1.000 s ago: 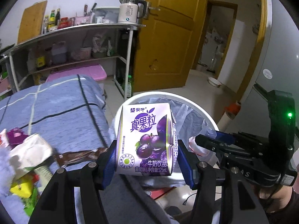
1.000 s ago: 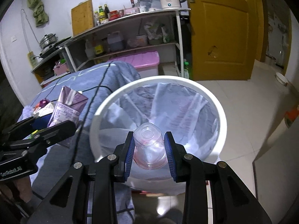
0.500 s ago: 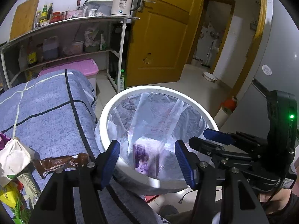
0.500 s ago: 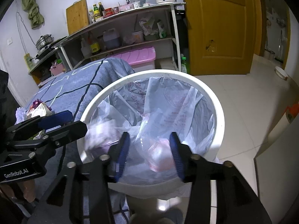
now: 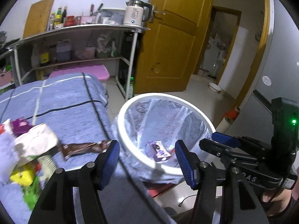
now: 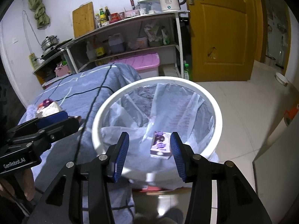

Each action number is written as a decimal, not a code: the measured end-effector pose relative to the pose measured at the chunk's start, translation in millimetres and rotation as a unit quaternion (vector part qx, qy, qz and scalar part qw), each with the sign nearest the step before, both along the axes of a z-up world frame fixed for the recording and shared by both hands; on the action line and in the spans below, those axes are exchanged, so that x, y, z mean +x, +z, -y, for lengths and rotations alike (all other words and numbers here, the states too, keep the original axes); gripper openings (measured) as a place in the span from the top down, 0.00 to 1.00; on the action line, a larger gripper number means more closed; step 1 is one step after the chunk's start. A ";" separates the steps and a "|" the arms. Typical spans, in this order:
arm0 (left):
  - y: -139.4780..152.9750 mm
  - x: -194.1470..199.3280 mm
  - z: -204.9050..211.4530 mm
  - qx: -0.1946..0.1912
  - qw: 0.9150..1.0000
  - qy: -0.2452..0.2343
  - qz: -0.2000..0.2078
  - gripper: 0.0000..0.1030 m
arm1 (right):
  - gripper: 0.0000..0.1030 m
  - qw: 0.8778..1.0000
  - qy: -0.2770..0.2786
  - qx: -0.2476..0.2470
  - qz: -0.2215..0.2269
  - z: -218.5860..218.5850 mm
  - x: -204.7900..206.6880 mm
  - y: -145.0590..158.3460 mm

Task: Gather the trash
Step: 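Move both open tools back over the table, then grasp the clear red-lidded cup with the left tool while the right tool grasps the green snack bag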

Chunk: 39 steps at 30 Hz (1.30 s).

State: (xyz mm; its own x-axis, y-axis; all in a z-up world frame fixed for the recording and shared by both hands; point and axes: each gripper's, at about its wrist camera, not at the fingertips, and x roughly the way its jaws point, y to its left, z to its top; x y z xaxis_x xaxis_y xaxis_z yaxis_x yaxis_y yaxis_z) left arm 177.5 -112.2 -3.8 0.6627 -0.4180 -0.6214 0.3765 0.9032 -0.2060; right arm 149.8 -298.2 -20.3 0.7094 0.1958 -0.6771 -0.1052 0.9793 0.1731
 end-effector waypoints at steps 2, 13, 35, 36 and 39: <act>2.9 -10.6 -9.6 0.001 1.000 0.011 0.004 0.41 | 0.54 1.000 0.008 0.000 0.004 -7.1 -6.9 3.4; 10.1 -57.5 -56.8 0.016 0.998 0.068 0.011 0.41 | 0.54 0.998 0.061 -0.008 0.018 -53.8 -40.5 17.5; 5.1 -102.9 -134.6 0.034 0.986 0.162 0.012 0.41 | 0.54 0.989 0.145 -0.010 0.016 -131.5 -56.8 17.5; 3.5 -103.1 -138.5 0.035 0.985 0.166 0.010 0.41 | 0.54 0.989 0.150 -0.010 0.014 -134.8 -56.3 15.8; -1.6 -103.7 -150.8 0.038 0.982 0.184 0.005 0.41 | 0.54 0.986 0.164 -0.009 0.006 -146.4 -52.7 10.7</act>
